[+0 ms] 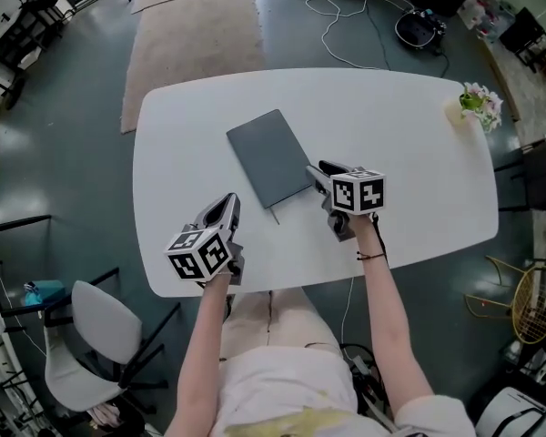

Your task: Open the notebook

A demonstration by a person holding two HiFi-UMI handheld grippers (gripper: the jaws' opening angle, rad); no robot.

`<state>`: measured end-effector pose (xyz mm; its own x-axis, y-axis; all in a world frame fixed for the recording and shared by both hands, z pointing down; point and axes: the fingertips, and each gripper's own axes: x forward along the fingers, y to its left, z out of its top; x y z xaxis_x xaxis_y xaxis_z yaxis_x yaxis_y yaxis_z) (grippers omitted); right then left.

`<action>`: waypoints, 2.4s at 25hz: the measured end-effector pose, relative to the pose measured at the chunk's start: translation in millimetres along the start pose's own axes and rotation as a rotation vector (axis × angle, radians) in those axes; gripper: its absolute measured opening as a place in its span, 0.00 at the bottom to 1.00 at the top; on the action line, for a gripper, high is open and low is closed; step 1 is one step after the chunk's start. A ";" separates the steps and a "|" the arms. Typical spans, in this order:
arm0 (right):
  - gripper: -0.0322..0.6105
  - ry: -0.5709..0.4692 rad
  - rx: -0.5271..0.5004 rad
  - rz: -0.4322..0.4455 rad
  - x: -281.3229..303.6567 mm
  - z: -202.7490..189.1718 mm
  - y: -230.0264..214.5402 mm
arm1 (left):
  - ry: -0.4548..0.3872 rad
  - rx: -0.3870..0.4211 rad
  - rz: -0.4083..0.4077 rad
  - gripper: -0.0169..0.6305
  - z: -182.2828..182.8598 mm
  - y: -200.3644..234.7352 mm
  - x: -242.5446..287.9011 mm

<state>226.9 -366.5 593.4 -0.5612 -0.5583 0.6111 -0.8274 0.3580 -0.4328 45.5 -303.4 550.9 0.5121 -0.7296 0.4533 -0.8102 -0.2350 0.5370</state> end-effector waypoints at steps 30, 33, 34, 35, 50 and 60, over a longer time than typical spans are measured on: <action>0.14 0.229 0.103 0.198 21.0 -8.9 -2.8 | -0.009 -0.082 0.053 0.03 3.5 15.1 14.0; 0.13 0.216 0.110 0.203 17.2 -4.8 -0.7 | -0.016 -0.084 0.055 0.03 4.3 14.0 12.1; 0.13 0.211 0.114 0.204 15.9 -3.4 0.4 | -0.019 -0.085 0.057 0.03 4.6 13.8 10.9; 0.12 0.204 0.119 0.205 14.4 -1.9 2.0 | -0.023 -0.085 0.058 0.03 4.8 13.6 9.2; 0.11 0.102 0.046 0.132 -11.0 24.8 45.3 | -0.079 -0.096 0.057 0.03 11.3 16.5 -16.5; 0.11 0.052 -0.105 0.033 -22.6 37.9 90.8 | -0.104 -0.095 0.028 0.03 21.8 37.0 -50.9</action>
<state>165.3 -349.8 515.1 -0.5863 -0.5063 0.6323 -0.8048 0.4534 -0.3832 -16.8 -289.0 532.3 0.4537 -0.7985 0.3956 -0.7905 -0.1556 0.5924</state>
